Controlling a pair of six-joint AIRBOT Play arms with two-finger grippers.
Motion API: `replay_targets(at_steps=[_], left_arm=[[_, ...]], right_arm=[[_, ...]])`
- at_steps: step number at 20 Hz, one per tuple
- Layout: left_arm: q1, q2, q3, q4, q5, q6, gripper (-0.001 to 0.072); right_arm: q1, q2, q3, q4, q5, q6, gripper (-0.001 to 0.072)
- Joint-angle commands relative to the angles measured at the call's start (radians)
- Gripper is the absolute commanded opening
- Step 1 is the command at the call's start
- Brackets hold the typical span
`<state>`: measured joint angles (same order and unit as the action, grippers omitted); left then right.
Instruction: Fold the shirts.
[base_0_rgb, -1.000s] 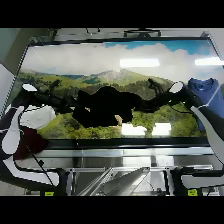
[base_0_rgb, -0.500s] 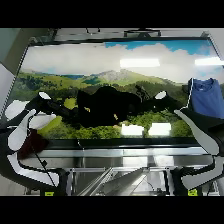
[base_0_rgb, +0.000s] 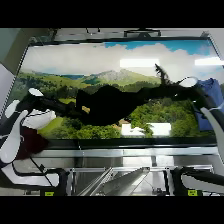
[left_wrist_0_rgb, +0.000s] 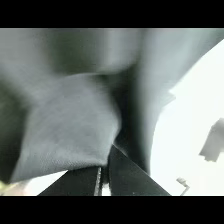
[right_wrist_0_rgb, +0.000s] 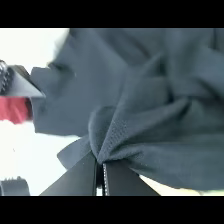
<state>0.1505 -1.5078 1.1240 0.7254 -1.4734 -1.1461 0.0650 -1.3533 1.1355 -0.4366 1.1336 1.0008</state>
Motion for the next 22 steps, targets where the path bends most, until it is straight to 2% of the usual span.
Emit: replay_targets(at_steps=[1,3,5,11,16,19,21,22], left_arm=[[0.063,0.167,0.146,-0.39,-0.113,0.015,0.0025],[0.113,0.267,0.275,-0.577,-0.111,0.008,0.0025],[0.173,0.355,0.398,-0.646,-0.069,-0.024,0.0026],[0.321,0.565,0.589,-0.639,0.082,-0.028,0.0027],[0.463,0.593,0.802,-0.616,0.193,0.047,0.0029],[0.423,0.486,0.901,-0.478,0.16,0.02,0.0029],[0.29,0.373,0.904,-0.399,0.099,0.02,0.0029],[0.205,0.303,0.904,-0.311,0.07,0.02,0.0027]], right_arm=[[-0.106,0.195,0.135,0.034,0.034,0.002,0.0029],[-0.155,0.285,0.248,0.034,0.034,0.002,0.0029],[-0.212,0.36,0.349,0.034,0.031,0.018,0.0029],[-0.303,0.547,0.42,0.029,0.015,0.016,0.0029],[-0.301,0.624,0.418,0.013,0.005,0.023,0.0029],[-0.298,0.576,0.332,0.004,0.006,0.055,0.0029],[-0.262,0.514,0.217,0.003,0.004,0.053,0.003],[-0.237,0.477,0.151,0.003,-0.009,0.04,0.003]])
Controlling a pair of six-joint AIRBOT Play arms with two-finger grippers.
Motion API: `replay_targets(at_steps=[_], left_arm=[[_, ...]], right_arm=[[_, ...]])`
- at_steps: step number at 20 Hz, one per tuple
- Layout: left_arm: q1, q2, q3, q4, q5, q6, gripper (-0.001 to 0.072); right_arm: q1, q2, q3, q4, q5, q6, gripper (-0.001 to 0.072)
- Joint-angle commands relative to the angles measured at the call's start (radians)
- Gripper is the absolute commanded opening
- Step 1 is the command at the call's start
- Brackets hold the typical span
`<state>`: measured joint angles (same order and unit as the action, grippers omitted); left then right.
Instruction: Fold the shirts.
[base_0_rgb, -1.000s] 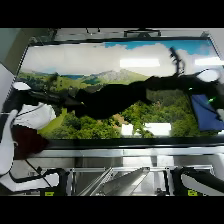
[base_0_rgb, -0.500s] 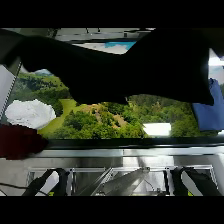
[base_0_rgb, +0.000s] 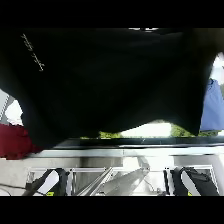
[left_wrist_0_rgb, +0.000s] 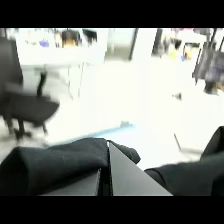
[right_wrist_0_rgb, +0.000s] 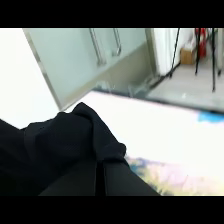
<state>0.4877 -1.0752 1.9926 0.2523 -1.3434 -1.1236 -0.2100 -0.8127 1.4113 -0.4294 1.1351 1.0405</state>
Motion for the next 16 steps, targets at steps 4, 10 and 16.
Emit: replay_targets(at_steps=[4,10,16], left_arm=[[-0.418,-0.462,0.035,0.491,-0.083,-0.019,0.0029],[-0.442,-0.902,0.036,0.512,-0.026,-0.039,0.0404],[-0.187,-0.877,0.014,0.515,-0.391,-0.229,0.0709]], right_arm=[[0.105,-0.235,-0.376,-0.032,-0.186,-0.024,0.003],[0.083,-0.576,-0.463,-0.035,-0.5,-0.024,0.0442],[-0.191,-0.595,-0.336,-0.047,-0.146,-0.147,0.0499]])
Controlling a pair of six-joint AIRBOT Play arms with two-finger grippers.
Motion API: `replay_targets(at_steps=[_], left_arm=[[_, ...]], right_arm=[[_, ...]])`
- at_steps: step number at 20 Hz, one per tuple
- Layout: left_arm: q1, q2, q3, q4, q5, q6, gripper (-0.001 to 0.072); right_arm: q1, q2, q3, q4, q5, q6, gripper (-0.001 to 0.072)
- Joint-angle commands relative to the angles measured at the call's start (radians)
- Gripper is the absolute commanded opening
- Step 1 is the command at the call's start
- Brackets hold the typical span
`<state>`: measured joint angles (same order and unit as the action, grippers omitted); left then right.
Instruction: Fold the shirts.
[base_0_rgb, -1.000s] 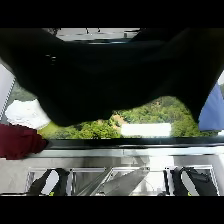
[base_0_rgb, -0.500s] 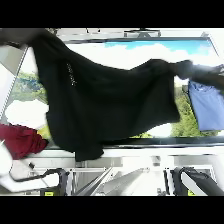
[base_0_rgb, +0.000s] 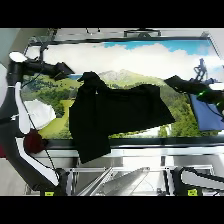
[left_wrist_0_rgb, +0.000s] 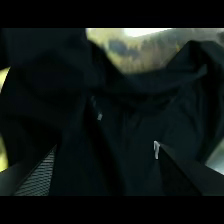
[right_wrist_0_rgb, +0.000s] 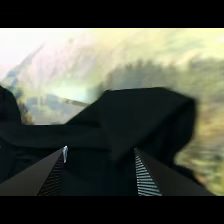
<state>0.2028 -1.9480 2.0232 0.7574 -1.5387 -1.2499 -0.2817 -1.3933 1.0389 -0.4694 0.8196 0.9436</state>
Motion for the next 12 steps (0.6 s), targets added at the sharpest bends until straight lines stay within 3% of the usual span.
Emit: replay_targets(at_steps=[1,5,7,12], left_arm=[[0.13,0.037,-0.089,0.011,-0.211,-0.124,0.0684],[0.178,0.259,-0.531,0.012,-0.164,-0.066,0.0673],[0.18,0.35,-0.732,0.048,-0.103,-0.027,0.0673],[0.169,0.471,-1.102,0.242,0.106,-0.021,0.0672]], right_arm=[[-0.164,-0.014,0.036,-0.037,0.245,-0.055,0.0499],[-0.254,-0.025,0.006,-0.303,0.352,-0.027,0.0499],[-0.284,-0.025,-0.034,-0.324,0.352,-0.029,0.0498],[-0.323,-0.025,-0.068,-0.324,0.352,-0.04,0.0498]])
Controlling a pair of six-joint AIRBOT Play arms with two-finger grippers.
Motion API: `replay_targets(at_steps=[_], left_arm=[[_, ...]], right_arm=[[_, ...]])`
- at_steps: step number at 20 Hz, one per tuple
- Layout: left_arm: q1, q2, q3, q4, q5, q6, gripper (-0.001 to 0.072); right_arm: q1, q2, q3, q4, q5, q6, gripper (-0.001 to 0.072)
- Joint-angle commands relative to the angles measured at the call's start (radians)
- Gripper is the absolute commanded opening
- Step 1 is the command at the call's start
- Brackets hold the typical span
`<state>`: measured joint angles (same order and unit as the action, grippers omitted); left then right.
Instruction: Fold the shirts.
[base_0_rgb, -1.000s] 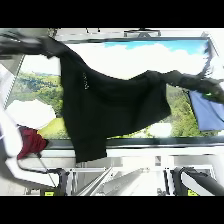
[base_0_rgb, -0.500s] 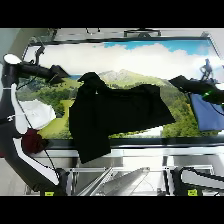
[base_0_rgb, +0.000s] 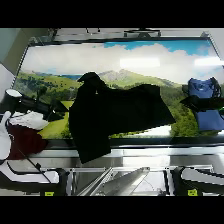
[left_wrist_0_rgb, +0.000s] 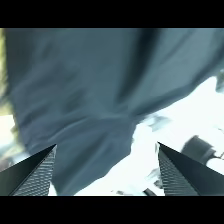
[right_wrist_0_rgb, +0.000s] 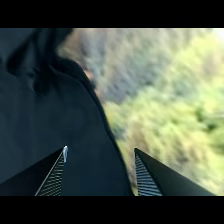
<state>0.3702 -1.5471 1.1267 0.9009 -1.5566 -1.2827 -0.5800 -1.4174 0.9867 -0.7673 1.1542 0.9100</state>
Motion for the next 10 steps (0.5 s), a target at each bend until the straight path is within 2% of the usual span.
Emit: replay_targets(at_steps=[1,5,6,8,9,10], left_arm=[[0.002,0.078,-0.249,0.099,0.167,0.011,0.0672],[-0.001,0.078,-0.327,0.079,0.326,0.011,0.0673],[-0.008,0.078,-0.337,0.04,0.357,0.03,0.0672],[-0.042,0.078,-0.355,-0.076,0.39,0.123,0.0671],[-0.071,0.078,-0.359,-0.117,0.393,0.159,0.0616],[-0.103,0.078,-0.353,-0.115,0.387,0.178,0.0392]], right_arm=[[-0.027,-0.001,-0.015,-0.024,0.017,-0.01,0.0498],[-0.027,-0.001,-0.015,-0.022,0.018,-0.024,0.0498],[-0.027,-0.001,-0.016,-0.022,0.018,-0.024,0.0498],[-0.027,-0.001,-0.016,-0.022,0.018,-0.025,0.0498],[-0.027,-0.001,-0.016,-0.023,0.026,-0.03,0.0498],[-0.028,-0.003,-0.016,-0.027,0.042,-0.037,0.0498]])
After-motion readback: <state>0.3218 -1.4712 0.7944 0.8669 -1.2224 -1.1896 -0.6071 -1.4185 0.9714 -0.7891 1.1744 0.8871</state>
